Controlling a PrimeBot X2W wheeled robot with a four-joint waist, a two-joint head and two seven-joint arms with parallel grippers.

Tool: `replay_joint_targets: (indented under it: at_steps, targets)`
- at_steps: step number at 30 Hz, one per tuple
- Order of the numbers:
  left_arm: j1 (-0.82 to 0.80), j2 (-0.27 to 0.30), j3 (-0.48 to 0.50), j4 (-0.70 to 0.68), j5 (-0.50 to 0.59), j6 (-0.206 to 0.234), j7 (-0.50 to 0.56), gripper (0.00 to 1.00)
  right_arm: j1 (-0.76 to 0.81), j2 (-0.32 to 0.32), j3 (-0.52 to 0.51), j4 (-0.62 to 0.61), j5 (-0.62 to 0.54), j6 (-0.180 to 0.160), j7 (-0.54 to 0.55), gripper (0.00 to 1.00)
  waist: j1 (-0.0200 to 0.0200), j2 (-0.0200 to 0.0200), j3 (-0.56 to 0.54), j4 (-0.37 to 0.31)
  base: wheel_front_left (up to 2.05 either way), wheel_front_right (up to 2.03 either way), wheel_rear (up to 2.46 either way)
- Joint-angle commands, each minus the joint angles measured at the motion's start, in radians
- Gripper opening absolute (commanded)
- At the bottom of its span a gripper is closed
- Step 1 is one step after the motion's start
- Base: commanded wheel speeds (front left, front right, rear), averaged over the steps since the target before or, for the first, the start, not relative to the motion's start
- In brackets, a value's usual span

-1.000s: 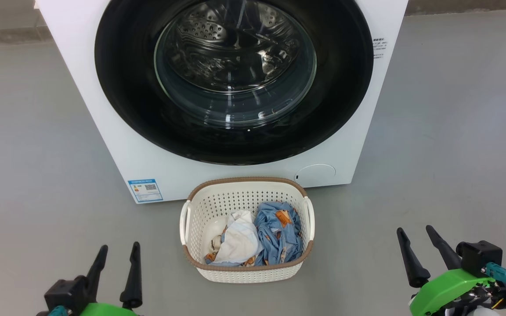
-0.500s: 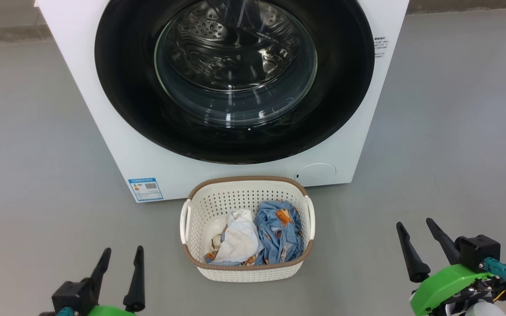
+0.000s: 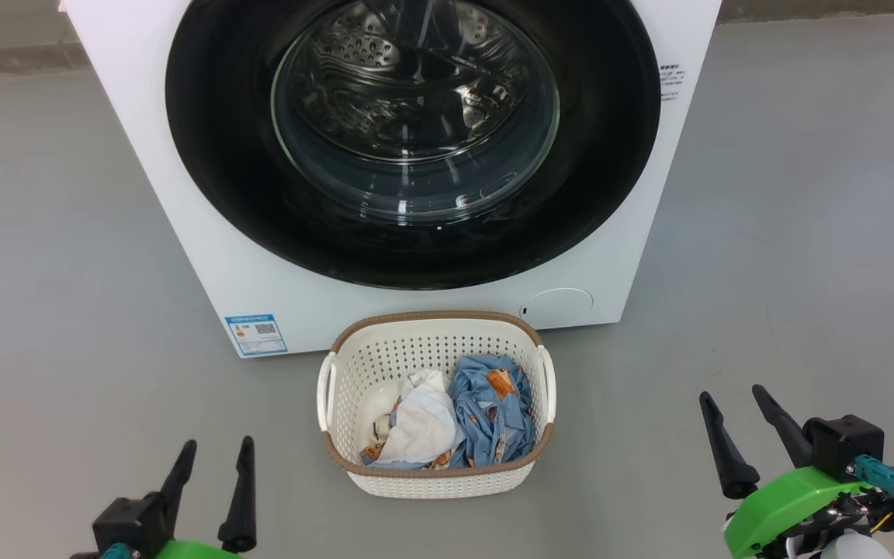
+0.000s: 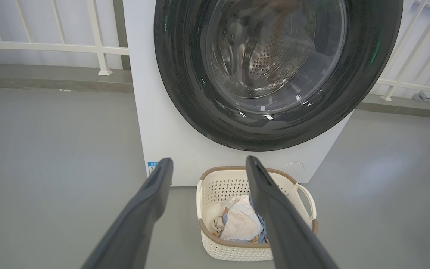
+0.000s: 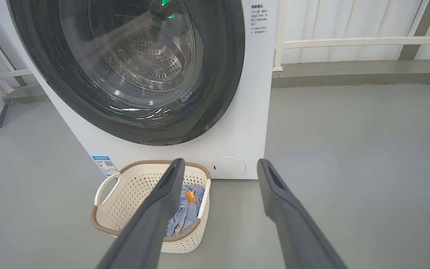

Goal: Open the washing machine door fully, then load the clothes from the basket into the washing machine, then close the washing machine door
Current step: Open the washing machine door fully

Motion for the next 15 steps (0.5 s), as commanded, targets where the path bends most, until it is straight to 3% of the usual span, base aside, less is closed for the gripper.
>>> replay_joint_targets:
  at_steps: [1, 9, 15]
  targets:
    - [-0.048, 0.017, 0.027, -0.017, 0.004, 0.007, -0.012, 1.00, -0.026, -0.004, 0.017, -0.028, -0.003, 0.002, -0.007, 1.00, 0.0000, -0.0001, 0.001, 0.000, 0.00, 0.00, 0.00]
    - [-0.051, 0.017, 0.022, -0.013, 0.013, 0.015, -0.012, 1.00, -0.023, -0.002, 0.016, -0.030, -0.001, 0.002, -0.006, 1.00, 0.0000, -0.0001, 0.000, 0.000, 0.02, 0.02, -0.04]
    - [-0.055, 0.017, 0.020, -0.010, 0.025, 0.017, -0.012, 1.00, -0.025, -0.003, 0.014, -0.034, -0.001, 0.002, -0.004, 1.00, 0.0000, -0.0001, 0.002, -0.001, 0.39, 0.39, -0.79]
